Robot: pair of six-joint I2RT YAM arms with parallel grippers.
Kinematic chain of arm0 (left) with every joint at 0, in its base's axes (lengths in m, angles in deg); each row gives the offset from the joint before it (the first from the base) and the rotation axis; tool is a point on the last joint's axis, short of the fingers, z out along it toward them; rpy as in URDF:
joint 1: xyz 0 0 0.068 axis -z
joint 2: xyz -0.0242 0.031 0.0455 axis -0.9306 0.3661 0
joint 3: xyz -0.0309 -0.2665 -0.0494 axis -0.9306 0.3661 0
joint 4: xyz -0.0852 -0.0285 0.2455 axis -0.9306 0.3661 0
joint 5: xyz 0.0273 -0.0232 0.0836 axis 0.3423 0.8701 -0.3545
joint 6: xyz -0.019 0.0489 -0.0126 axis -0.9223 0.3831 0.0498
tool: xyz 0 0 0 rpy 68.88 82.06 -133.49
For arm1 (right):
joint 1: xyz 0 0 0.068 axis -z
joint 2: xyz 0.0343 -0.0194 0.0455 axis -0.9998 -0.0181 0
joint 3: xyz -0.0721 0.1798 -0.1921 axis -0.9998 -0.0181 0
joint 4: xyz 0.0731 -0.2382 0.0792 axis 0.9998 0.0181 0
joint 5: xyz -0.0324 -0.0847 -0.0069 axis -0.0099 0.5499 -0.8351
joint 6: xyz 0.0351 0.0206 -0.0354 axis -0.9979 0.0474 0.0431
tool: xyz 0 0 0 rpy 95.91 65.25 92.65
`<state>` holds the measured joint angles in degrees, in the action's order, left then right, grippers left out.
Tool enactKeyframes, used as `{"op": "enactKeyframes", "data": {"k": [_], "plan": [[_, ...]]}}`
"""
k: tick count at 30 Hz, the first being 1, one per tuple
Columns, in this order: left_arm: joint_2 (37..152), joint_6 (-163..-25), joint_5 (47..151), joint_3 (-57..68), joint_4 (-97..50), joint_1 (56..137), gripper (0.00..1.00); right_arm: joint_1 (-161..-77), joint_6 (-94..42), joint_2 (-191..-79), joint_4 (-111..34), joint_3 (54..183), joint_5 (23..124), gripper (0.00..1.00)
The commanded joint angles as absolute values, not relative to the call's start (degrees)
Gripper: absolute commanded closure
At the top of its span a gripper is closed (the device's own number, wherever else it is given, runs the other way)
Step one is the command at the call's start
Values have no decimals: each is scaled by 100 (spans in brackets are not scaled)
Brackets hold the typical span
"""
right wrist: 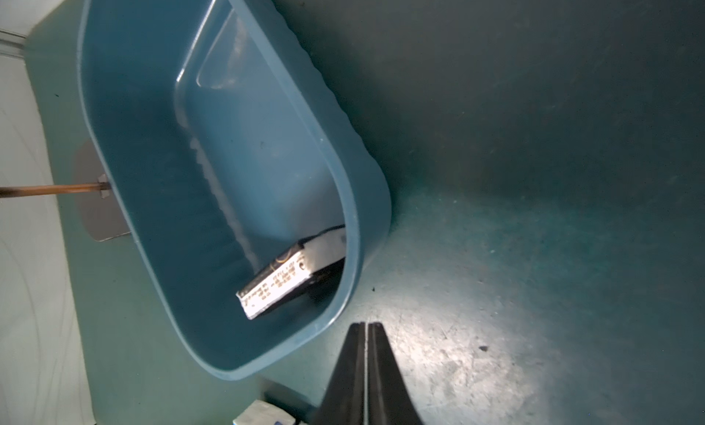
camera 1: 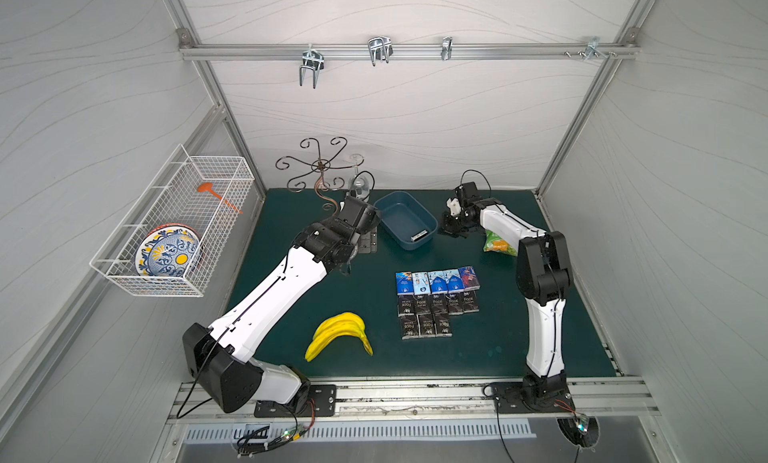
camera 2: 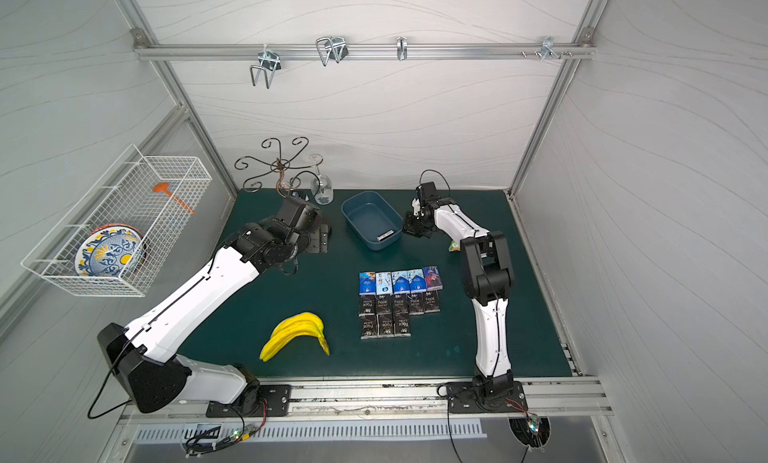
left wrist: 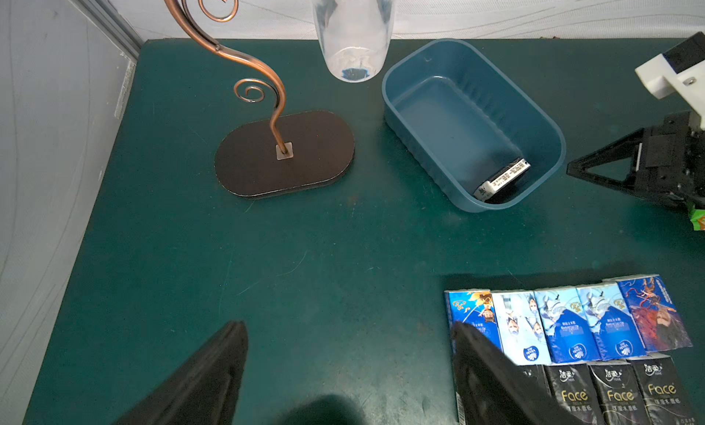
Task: Take the pocket tissues out of the storage box
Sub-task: Adjust the storage box at the center of the board.
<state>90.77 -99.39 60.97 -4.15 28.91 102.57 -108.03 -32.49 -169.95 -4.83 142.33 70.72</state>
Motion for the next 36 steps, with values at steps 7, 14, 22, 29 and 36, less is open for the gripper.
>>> {"op": "enactKeyframes", "data": {"k": [7,14,22,29,36], "plan": [[9094,-9899,6040,-676,2837,10271,12,-10807,-4125,-16130,-1267,13224,6540,61],[9034,-9925,6069,-658,2864,10270,12,-11230,-4997,-15944,-2039,12626,6641,52],[8866,-9861,5991,-570,2903,10271,12,-11453,-5648,-16677,-2051,13312,6807,52],[8741,-9772,5918,-519,2918,10229,12,-11454,-5678,-17087,-1765,13636,6922,52],[8719,-9789,5982,-474,2908,10209,11,-11453,-5660,-17359,-1478,13915,7176,59]]}}
